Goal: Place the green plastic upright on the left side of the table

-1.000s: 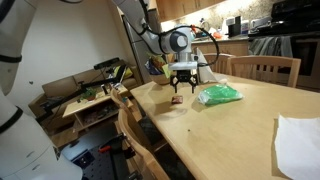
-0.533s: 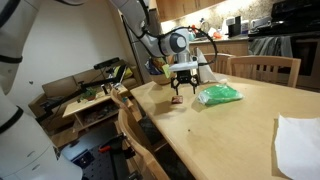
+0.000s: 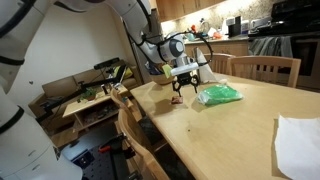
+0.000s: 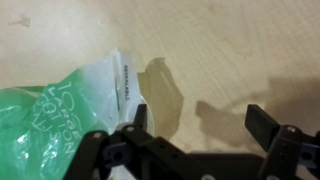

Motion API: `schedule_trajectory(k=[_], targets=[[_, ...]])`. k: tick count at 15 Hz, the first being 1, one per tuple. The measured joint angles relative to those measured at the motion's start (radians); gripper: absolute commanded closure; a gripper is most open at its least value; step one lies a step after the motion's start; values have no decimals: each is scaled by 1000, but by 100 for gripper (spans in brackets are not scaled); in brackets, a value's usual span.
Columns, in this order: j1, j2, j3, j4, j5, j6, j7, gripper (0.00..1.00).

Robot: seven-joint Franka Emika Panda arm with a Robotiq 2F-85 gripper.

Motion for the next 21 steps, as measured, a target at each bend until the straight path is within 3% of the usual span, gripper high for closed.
schedule_trajectory(k=[9,14,21], targets=[[-5,60,36,55,-33,82,-213,0],[-11,95,58,84,20,12,-284,0],[-11,104,59,92,41,-28,-285,0]])
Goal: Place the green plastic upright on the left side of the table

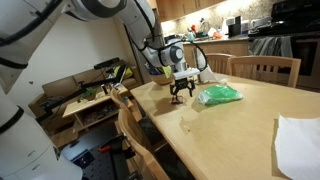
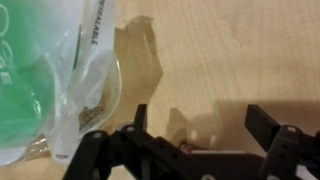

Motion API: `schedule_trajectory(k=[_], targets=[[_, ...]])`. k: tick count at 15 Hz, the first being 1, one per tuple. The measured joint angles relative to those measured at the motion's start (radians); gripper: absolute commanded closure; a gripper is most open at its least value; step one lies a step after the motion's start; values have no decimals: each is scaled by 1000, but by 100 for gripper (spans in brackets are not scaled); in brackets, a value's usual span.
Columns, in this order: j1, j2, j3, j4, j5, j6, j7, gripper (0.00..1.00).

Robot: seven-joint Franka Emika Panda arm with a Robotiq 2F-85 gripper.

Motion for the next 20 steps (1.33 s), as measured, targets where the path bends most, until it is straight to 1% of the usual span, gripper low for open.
schedule_trajectory(k=[9,14,17,20], targets=[[9,38,-13,25,1,-2,10,0],[35,50,-46,46,-12,-2,82,0],[61,50,-72,56,-45,0,135,0],[81,51,-87,66,-81,0,162,0]])
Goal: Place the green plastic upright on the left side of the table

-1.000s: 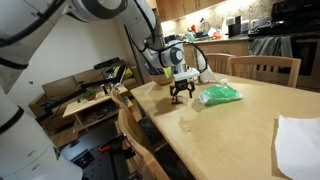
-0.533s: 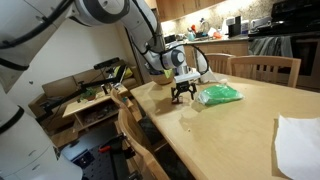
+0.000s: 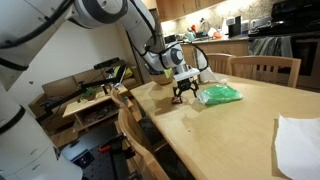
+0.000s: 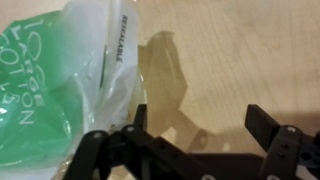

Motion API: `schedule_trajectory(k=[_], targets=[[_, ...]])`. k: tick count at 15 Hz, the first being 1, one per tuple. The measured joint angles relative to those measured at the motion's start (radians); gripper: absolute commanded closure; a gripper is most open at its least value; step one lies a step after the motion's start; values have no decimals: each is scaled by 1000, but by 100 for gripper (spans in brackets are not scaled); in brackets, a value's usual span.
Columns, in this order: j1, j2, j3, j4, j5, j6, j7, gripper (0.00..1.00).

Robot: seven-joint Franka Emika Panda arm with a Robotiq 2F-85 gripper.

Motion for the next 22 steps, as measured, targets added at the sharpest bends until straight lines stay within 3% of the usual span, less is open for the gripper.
schedule_trajectory(k=[18,19,20,22], targets=[[37,100,-32,123,-35,-34,3,0],[41,101,-36,127,-36,-36,4,6],[44,102,-40,131,-36,-38,4,26],[50,105,-47,139,-36,-41,5,31]])
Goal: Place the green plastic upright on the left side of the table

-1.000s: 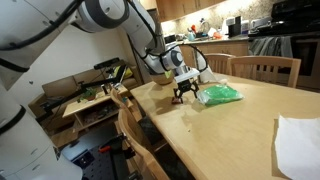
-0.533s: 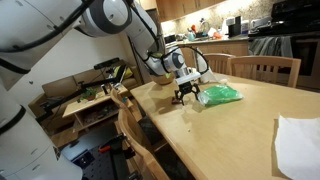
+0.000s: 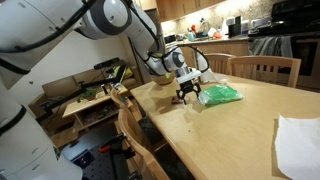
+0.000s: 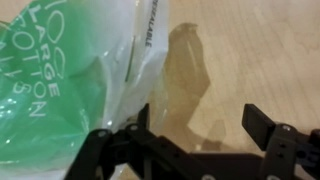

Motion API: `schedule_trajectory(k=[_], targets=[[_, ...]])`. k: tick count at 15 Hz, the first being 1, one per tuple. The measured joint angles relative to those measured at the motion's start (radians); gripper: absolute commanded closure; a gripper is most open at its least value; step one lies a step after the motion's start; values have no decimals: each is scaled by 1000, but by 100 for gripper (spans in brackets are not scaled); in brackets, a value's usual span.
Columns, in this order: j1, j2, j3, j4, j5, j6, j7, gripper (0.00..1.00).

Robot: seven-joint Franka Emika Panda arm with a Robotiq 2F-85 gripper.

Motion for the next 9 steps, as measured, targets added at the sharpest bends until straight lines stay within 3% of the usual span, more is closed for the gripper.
schedule_trajectory(k=[9], targets=[[12,25,-9,44,-3,-23,0,99]])
